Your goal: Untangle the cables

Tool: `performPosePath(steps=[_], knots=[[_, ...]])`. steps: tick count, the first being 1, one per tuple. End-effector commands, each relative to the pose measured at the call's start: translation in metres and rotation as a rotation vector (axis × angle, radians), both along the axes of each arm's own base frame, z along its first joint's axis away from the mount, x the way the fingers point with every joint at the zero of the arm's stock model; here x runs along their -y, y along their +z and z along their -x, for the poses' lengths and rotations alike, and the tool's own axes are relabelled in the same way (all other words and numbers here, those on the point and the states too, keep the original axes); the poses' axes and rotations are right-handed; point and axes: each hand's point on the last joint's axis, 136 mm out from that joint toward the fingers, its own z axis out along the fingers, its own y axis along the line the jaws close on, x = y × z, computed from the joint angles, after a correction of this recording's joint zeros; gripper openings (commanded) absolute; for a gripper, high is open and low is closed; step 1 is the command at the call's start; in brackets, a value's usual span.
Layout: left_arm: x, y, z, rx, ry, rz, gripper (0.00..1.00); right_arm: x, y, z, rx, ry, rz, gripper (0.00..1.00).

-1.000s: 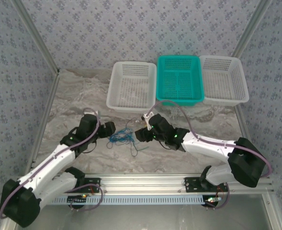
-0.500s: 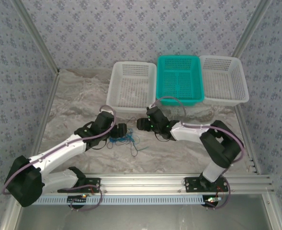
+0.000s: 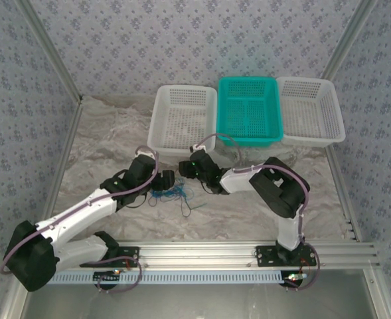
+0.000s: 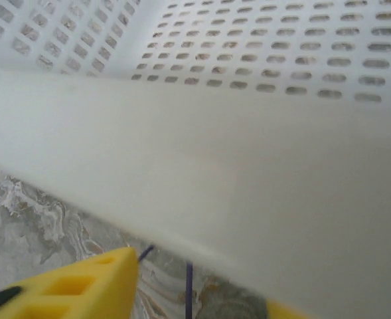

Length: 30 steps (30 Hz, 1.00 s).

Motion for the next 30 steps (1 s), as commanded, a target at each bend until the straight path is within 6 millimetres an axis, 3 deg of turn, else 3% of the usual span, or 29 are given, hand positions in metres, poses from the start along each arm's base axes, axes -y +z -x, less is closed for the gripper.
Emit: performPosePath(steps=[1, 5, 6, 9, 15, 17, 24, 30], knots=[[0.0, 0.006, -0.001, 0.029, 0.001, 0.006, 0.86, -0.006, 0.002, -0.012, 0.03, -0.032, -0.015, 0.3], [-0.002, 0.005, 0.0, 0.027, 0.004, 0.0, 0.86, -0.008, 0.008, -0.006, 0.053, -0.024, -0.001, 0.03], [-0.003, 0.005, 0.0, 0.028, 0.009, -0.001, 0.86, -0.007, 0.011, -0.004, 0.056, -0.02, 0.002, 0.0], [-0.003, 0.005, 0.002, 0.02, 0.015, 0.01, 0.87, -0.007, 0.028, 0.008, 0.069, 0.007, -0.017, 0.0], [0.006, 0.003, 0.004, -0.016, 0.039, 0.1, 0.9, -0.008, 0.089, 0.04, 0.129, 0.075, -0.073, 0.0], [0.011, 0.002, 0.003, -0.027, 0.047, 0.138, 0.96, -0.005, 0.112, 0.047, 0.168, 0.084, -0.088, 0.0], [0.055, 0.021, -0.003, 0.028, -0.135, 0.274, 0.99, -0.001, 0.19, 0.065, 0.283, 0.163, -0.172, 0.0], [0.072, 0.023, -0.01, 0.079, -0.218, 0.26, 0.99, 0.017, 0.249, 0.075, 0.349, 0.164, -0.257, 0.0]])
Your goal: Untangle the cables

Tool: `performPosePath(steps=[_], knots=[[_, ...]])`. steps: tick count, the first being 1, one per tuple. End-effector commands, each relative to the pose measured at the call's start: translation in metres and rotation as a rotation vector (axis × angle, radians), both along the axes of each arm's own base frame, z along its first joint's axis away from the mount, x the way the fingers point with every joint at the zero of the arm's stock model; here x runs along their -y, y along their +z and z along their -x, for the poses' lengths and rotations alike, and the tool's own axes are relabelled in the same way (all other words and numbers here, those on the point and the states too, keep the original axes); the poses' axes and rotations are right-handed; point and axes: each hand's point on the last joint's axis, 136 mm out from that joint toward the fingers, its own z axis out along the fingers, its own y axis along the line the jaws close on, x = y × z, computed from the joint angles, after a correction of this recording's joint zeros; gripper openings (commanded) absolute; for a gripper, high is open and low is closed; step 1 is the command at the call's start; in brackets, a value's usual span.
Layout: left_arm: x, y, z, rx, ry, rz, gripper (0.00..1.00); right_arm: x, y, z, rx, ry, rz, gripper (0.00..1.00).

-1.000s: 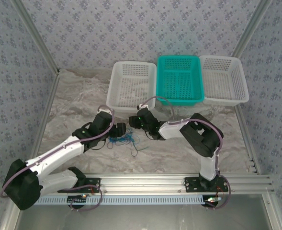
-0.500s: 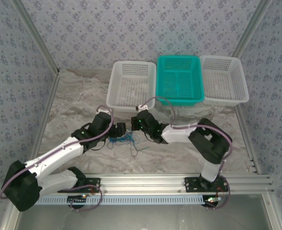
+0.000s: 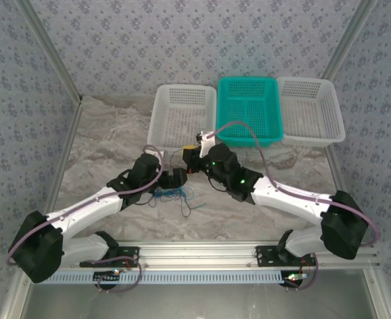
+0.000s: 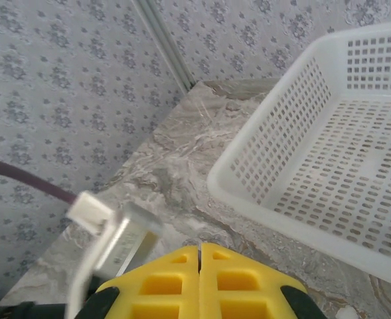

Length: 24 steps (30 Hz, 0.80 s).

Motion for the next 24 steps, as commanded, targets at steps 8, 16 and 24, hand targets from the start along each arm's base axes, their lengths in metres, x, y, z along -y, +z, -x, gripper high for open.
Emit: performPosePath(steps=[8, 16, 24], knots=[[0.02, 0.031, -0.013, 0.174, -0.06, 0.028, 0.65, 0.016, 0.086, 0.022, 0.065, 0.093, -0.115, 0.0], [0.009, 0.071, -0.011, 0.236, -0.011, 0.077, 0.0, 0.058, 0.066, -0.002, 0.041, -0.083, -0.02, 0.0], [0.018, 0.142, -0.014, 0.265, -0.007, 0.191, 0.0, 0.056, -0.008, 0.032, 0.126, 0.107, 0.157, 0.78]])
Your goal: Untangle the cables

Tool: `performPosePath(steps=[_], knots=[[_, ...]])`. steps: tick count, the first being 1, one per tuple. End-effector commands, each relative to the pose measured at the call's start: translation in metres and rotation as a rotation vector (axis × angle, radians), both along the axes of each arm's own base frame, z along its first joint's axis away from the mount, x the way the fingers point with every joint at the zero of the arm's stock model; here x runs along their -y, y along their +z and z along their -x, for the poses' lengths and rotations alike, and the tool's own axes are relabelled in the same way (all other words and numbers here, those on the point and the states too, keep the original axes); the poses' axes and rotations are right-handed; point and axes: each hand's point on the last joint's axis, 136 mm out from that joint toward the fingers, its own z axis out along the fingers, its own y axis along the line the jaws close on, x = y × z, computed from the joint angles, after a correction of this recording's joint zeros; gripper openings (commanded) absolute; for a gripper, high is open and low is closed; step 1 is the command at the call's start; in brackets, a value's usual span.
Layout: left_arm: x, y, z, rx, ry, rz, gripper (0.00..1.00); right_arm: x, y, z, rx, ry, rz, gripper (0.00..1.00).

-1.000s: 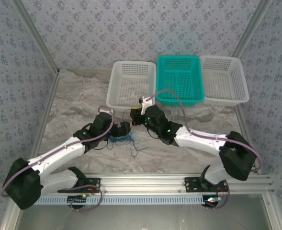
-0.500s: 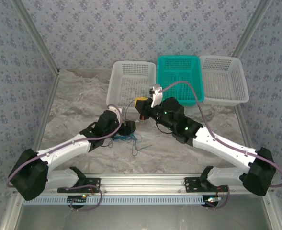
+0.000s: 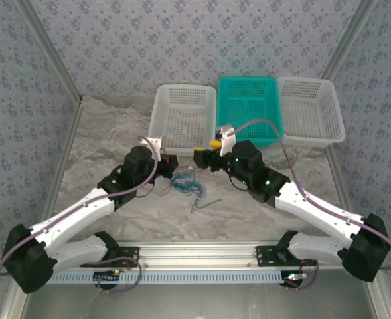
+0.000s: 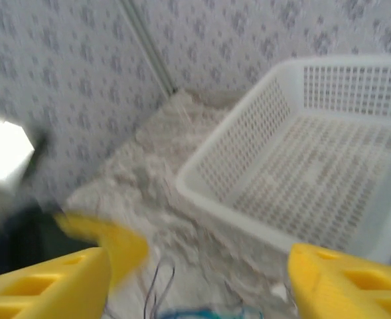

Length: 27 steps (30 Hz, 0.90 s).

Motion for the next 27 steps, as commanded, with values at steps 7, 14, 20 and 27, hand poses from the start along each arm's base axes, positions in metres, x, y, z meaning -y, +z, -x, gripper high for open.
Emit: performPosePath(steps=[7, 14, 20, 27], knots=[[0.028, 0.068, -0.004, 0.009, -0.064, 0.171, 0.0, -0.022, -0.064, 0.043, 0.214, 0.266, 0.159, 0.94], [0.041, 0.102, -0.004, 0.037, -0.122, 0.247, 0.0, -0.066, -0.082, 0.007, 0.261, 0.28, 0.214, 1.0], [0.016, 0.168, 0.0, 0.178, -0.066, 0.207, 0.0, -0.073, -0.148, -0.027, 0.213, 0.169, 0.323, 0.97], [-0.031, 0.263, -0.002, 0.351, 0.041, 0.202, 0.0, -0.042, -0.188, -0.032, 0.113, 0.039, 0.419, 0.93]])
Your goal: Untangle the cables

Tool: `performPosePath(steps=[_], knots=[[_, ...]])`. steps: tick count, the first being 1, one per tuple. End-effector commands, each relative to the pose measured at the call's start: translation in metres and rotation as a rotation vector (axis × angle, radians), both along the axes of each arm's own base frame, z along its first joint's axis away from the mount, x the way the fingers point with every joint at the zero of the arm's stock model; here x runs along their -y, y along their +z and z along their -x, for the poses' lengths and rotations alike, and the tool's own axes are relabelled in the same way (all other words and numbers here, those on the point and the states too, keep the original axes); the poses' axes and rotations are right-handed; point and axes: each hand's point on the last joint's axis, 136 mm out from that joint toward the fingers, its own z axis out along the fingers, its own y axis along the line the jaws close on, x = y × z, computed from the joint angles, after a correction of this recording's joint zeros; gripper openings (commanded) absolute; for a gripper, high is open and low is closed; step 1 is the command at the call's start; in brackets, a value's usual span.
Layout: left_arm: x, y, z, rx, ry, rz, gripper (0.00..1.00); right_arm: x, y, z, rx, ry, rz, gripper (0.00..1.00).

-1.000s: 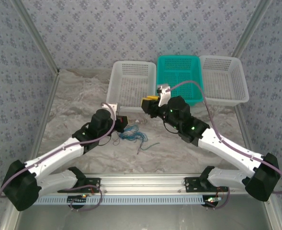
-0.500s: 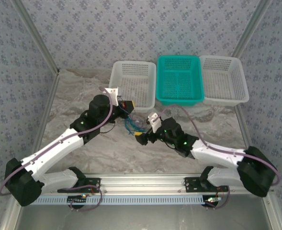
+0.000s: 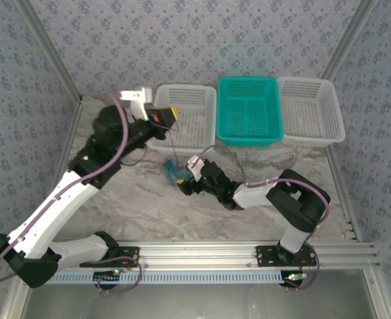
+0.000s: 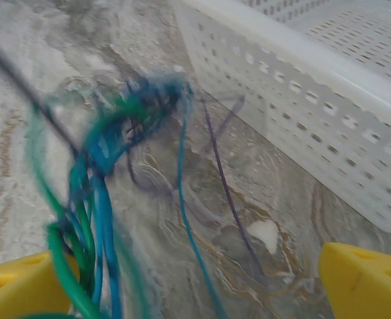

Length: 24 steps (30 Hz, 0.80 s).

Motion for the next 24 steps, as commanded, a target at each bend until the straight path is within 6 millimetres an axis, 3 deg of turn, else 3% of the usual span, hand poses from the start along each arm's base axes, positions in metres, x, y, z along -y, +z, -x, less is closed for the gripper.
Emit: performPosePath(steps=[1, 6, 7, 10, 12, 14, 16, 18, 20, 24], knots=[[-0.031, 0.052, 0.003, 0.107, 0.081, -0.002, 0.0, 0.016, 0.0, -0.004, 0.017, -0.09, 0.002, 0.93], [-0.06, 0.107, -0.005, 0.183, 0.165, 0.037, 0.0, 0.036, 0.001, -0.001, 0.01, -0.146, 0.014, 0.91], [-0.065, 0.119, -0.006, 0.201, 0.178, 0.046, 0.0, 0.039, -0.001, -0.001, 0.004, -0.153, 0.025, 0.86], [-0.07, 0.141, -0.013, 0.208, 0.184, 0.061, 0.0, 0.046, -0.002, 0.001, -0.014, -0.152, 0.029, 0.56], [-0.064, 0.147, -0.016, 0.199, 0.154, 0.068, 0.0, 0.043, 0.006, 0.01, -0.008, -0.107, -0.01, 0.56], [-0.056, 0.142, -0.022, 0.175, 0.127, 0.061, 0.0, 0.038, 0.023, 0.025, -0.005, -0.036, -0.072, 0.77], [-0.052, 0.131, -0.027, 0.144, 0.121, 0.045, 0.0, 0.034, 0.05, 0.039, 0.001, 0.027, -0.133, 0.86], [-0.051, 0.122, -0.029, 0.122, 0.121, 0.038, 0.0, 0.03, 0.085, 0.053, 0.027, 0.094, -0.197, 0.91], [-0.047, 0.099, -0.035, 0.072, 0.113, 0.032, 0.0, 0.027, 0.12, 0.066, 0.058, 0.155, -0.257, 0.95], [-0.041, 0.067, -0.039, 0.002, 0.096, 0.066, 0.0, 0.025, 0.16, 0.076, 0.081, 0.2, -0.322, 0.99]])
